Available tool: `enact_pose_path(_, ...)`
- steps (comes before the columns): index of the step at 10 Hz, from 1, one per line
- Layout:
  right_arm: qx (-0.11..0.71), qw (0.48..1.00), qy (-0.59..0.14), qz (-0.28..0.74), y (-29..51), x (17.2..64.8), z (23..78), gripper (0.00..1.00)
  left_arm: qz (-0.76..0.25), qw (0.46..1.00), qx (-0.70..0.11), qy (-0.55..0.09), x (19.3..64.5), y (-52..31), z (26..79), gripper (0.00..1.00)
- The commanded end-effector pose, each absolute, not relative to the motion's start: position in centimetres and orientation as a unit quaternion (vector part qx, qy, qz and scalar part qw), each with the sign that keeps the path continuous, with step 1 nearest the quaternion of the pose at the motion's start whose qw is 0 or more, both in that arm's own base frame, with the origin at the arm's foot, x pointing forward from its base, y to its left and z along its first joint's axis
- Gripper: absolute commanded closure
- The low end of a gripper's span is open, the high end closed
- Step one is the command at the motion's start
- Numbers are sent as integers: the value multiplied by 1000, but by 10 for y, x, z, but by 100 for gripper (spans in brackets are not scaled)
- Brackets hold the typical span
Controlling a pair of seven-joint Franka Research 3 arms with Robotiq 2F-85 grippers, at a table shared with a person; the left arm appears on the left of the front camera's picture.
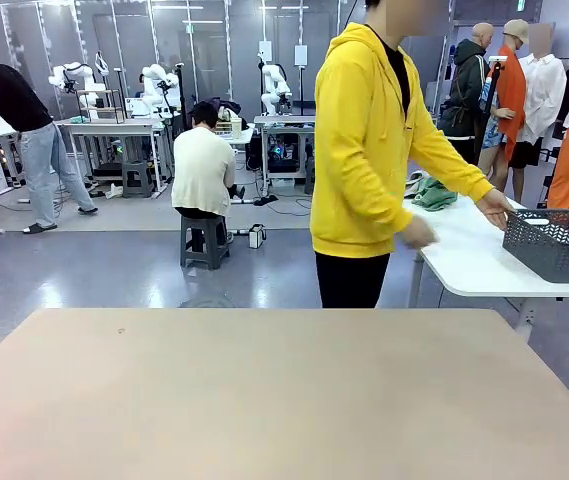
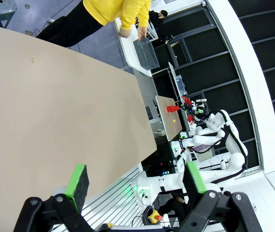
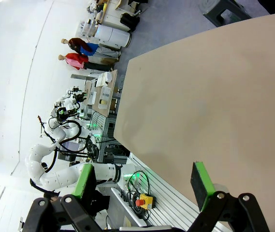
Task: Fold the towels and place them in the basket.
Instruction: When a person lays out a Towel with hook on the table, fold it in half twice.
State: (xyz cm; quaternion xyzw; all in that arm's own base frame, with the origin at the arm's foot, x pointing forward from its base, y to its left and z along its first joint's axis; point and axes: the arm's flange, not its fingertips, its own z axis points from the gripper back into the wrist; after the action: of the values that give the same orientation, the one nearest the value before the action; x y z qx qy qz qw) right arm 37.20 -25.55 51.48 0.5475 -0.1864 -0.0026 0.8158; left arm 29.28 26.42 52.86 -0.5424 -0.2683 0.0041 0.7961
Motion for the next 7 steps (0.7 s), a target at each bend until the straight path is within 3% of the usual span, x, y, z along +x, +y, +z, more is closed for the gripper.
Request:
enact_pose_path(1, 550, 814, -187, -4, -255, 372, 515, 0, 1, 792, -548, -270, 293, 266, 532, 0)
enact_pose_path(7, 550, 814, -187, -4, -255, 372, 515, 0, 1, 792, -548, -270, 293, 266, 532, 0)
